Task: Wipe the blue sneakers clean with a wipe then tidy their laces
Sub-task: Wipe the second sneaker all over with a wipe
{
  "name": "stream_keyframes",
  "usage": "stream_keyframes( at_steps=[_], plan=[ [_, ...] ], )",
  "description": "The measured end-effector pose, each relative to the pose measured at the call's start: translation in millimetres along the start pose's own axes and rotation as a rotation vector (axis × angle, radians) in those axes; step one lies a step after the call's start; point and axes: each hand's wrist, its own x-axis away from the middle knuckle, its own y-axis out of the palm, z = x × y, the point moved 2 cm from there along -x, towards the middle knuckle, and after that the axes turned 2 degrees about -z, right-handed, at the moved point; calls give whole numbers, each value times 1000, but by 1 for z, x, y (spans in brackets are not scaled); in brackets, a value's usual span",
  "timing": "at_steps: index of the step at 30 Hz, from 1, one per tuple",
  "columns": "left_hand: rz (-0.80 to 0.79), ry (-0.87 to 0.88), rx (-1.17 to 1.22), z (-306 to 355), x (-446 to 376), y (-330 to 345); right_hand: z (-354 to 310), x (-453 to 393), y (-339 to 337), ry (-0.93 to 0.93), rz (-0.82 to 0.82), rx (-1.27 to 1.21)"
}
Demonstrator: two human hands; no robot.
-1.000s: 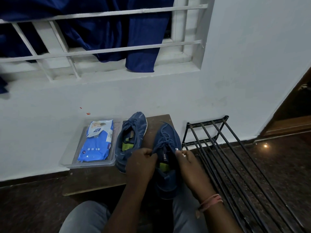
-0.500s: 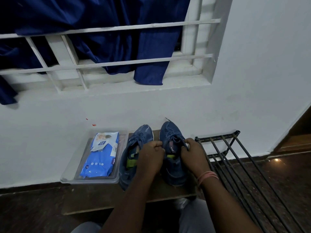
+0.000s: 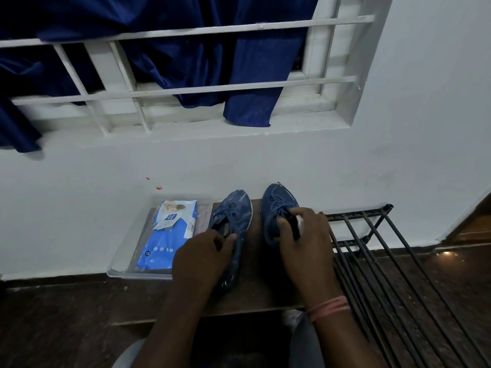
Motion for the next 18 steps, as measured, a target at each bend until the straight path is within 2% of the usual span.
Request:
stream_keyframes(
  at_steps=[4, 6, 9, 13, 18],
  plan=[
    [-90, 95, -289, 12, 1, 20, -24, 49, 9, -109, -25, -70],
    [-81, 112, -281, 10, -1, 21, -22, 67, 11, -161, -12, -92],
    [-56, 117, -175, 4, 7, 12, -12, 86, 10, -204, -50, -133],
    [107, 136, 0, -2, 34, -5, -4, 97, 11, -190, -95, -161],
    [55, 25, 446, -27, 70, -14, -11, 105, 10, -95, -168, -271]
  ],
)
